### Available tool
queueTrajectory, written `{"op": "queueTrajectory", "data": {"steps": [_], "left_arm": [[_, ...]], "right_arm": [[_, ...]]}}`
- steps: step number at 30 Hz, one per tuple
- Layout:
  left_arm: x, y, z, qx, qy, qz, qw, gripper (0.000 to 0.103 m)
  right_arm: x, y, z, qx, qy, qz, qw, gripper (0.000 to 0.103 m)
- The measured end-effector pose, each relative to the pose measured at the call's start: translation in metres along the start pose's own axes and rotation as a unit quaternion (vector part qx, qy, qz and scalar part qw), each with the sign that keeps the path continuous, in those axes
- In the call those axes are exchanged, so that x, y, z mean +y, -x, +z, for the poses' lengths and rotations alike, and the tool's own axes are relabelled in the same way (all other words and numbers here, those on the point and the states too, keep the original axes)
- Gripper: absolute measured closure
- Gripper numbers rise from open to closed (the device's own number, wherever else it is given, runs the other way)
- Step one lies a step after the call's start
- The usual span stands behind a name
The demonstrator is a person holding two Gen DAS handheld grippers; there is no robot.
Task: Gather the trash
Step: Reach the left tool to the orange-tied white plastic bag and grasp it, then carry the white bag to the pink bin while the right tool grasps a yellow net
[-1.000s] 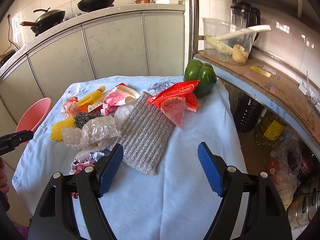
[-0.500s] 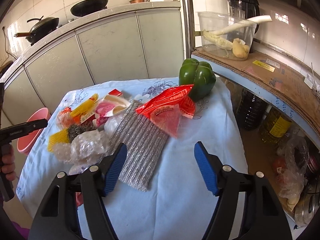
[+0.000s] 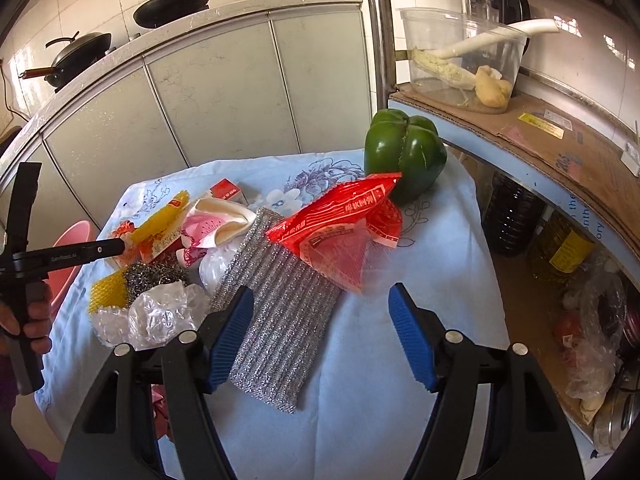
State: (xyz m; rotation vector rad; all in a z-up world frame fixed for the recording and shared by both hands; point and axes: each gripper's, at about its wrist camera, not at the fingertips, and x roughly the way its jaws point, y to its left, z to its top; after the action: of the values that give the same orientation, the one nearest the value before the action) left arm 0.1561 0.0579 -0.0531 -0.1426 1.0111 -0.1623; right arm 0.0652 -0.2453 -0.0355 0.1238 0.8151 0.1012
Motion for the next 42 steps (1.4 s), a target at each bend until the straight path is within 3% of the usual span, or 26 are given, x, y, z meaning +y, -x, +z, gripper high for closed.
{"op": "queueTrajectory", "data": {"steps": [7,15,22,26,28,31,40,42], "left_arm": [[-0.001,0.007,-0.01,-0.018,0.0,-0.031,0.9994,0.073],[0.0,0.052,-0.019,-0.068,-0.001,-0.032,0.9972,0.076],[0.011,0.088,-0.035,-0.1,0.006,-0.024,0.9946,0.076],[0.022,0.099,-0.046,-0.11,0.015,-0.017,0.9936,0.076],[0.03,0.104,-0.052,-0.115,0.021,-0.012,0.9931,0.076],[0.042,0.112,-0.061,-0.122,0.029,-0.003,0.9921,0.076],[0.081,0.136,-0.077,-0.146,0.059,0.021,0.9873,0.075],[0.087,0.14,-0.078,-0.15,0.068,0.026,0.986,0.075]], "right_arm": [[0.0,0.0,-0.002,0.006,0.002,-0.005,1.0,0.033],[0.006,0.016,0.003,-0.011,0.005,0.005,1.0,0.033],[0.039,0.025,0.032,-0.02,0.024,0.071,0.997,0.033],[0.074,0.014,0.052,-0.005,0.04,0.115,0.993,0.033],[0.096,0.0,0.062,0.007,0.053,0.123,0.991,0.045],[0.118,-0.028,0.069,0.04,0.056,0.129,0.989,0.048],[0.155,-0.093,0.075,0.108,0.075,0.079,0.988,0.048],[0.159,-0.104,0.075,0.122,0.076,0.076,0.987,0.059]]}}
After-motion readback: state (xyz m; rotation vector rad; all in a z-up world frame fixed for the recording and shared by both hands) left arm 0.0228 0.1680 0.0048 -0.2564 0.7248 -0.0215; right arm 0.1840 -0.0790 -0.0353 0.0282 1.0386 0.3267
